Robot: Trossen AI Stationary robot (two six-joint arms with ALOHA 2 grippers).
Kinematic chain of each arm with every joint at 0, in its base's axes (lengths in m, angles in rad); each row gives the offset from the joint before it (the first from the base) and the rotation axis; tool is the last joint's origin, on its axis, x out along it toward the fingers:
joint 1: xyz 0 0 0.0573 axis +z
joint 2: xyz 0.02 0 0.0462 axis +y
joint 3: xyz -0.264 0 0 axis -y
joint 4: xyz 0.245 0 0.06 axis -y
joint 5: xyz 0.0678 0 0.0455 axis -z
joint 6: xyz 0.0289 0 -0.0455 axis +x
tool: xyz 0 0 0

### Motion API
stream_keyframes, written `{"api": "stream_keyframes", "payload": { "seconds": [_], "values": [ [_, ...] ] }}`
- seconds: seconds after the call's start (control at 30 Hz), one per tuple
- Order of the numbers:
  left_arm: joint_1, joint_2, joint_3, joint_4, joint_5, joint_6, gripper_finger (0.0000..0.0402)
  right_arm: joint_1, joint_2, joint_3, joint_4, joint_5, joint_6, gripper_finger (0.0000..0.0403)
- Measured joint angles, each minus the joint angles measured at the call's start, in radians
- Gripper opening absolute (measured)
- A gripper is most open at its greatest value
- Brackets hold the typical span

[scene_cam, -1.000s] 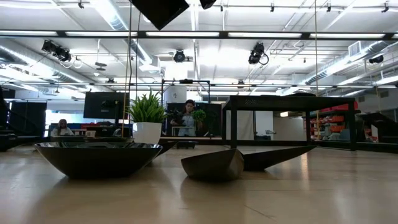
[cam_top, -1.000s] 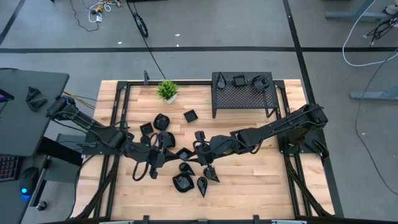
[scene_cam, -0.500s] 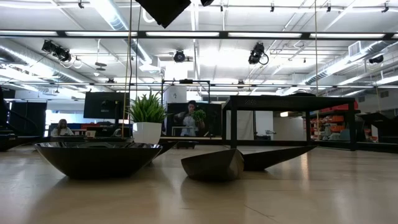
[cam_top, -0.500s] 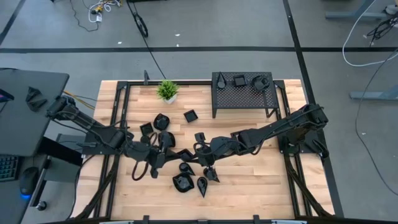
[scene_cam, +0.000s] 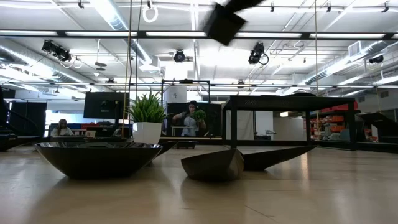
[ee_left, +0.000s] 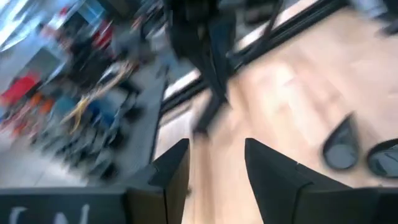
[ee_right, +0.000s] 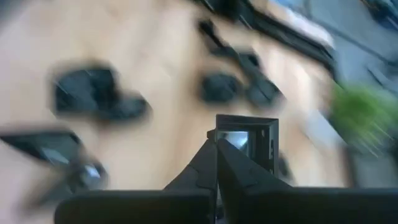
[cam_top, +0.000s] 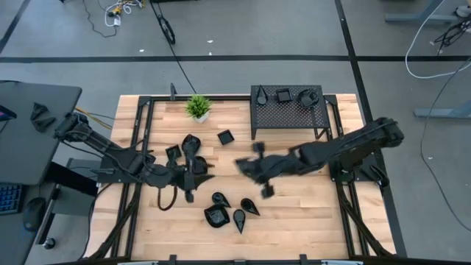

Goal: Pick & Place Mini shaped plates
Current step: Stack the black square plate on top of the black square plate on the shelf

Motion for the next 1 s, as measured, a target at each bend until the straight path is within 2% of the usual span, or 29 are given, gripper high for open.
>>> {"api": "stream_keyframes", "payload": {
  "seconds": [0.13,0.27,0.47,0.63,0.8,1.0],
  "values": [
    [0.023,0.006,0.0,-0.136,-0.026,-0.178,0.0157,-0.085,-0.136,0.0,-0.25,0.114,0.001,0.0005],
    [0.052,0.026,-0.001,-0.219,0.029,-0.332,0.0144,-0.253,-0.23,0.0,-0.402,0.123,-0.12,0.0005],
    [0.079,0.094,-0.001,-0.214,0.075,-0.381,0.0123,-0.573,-0.233,0.001,-0.417,0.093,-0.431,0.0005],
    [0.089,0.157,-0.001,-0.212,0.077,-0.381,0.011,-0.795,-0.159,0.001,-0.349,0.011,-0.581,0.0005],
    [0.089,0.2,-0.001,-0.208,0.077,-0.382,0.0103,-0.887,-0.091,0.001,-0.308,-0.073,-0.646,0.0005],
    [0.089,0.208,-0.002,-0.2,0.079,-0.403,0.0103,-0.91,-0.042,0.0,-0.335,-0.114,-0.695,0.0007]
  ]
}}
